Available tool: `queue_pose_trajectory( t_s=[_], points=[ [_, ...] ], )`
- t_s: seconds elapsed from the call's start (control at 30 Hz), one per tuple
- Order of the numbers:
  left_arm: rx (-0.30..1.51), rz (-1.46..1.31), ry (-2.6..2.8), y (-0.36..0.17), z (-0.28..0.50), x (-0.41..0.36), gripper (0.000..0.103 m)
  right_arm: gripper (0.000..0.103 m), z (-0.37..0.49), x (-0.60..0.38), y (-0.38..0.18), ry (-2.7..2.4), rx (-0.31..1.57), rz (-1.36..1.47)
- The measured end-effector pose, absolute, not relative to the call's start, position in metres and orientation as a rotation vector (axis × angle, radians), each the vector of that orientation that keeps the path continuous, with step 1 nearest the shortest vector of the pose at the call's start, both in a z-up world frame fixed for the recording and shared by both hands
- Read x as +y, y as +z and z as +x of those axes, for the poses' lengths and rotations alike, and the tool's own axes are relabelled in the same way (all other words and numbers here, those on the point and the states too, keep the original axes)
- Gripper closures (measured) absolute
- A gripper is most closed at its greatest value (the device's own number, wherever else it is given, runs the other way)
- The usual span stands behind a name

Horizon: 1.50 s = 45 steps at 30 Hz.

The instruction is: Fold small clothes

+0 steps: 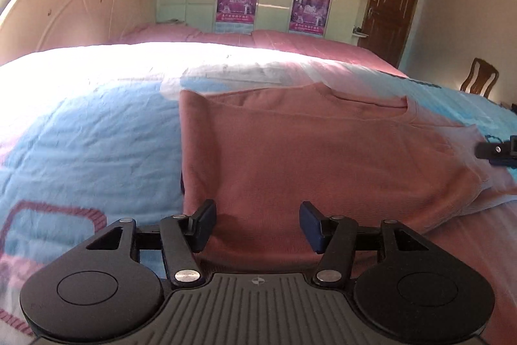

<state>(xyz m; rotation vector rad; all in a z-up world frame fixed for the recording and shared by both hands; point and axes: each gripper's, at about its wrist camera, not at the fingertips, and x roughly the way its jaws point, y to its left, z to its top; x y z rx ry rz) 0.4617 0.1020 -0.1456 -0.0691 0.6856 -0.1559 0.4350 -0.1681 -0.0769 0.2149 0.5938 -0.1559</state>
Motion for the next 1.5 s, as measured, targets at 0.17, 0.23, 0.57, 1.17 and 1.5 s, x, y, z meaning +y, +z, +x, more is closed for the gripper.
queue_pose_trajectory(
  t_s=[0.17,0.23,0.57,1.17,1.5],
  points=[
    [0.682,-0.064,-0.167,-0.149,0.460,0.105,0.046,0.057,0.439,-0.224,-0.107,-0.169,0.683,0.505],
    [0.684,-0.072,-0.176,-0.150,0.464,0.107,0.046,0.094,0.439,-0.226,-0.110,-0.148,0.662,0.507],
    [0.694,-0.042,-0.231,-0.138,0.462,0.096,0.046,0.082,0.416,-0.212,-0.109,-0.139,0.663,0.330],
    [0.725,-0.047,-0.318,-0.139,0.548,0.024,0.033,0.086,0.510,-0.144,-0.092,-0.013,0.619,0.173],
    [0.746,0.006,-0.232,-0.133,0.514,0.052,0.029,0.079,0.466,-0.210,-0.095,-0.158,0.658,0.174]
  ],
)
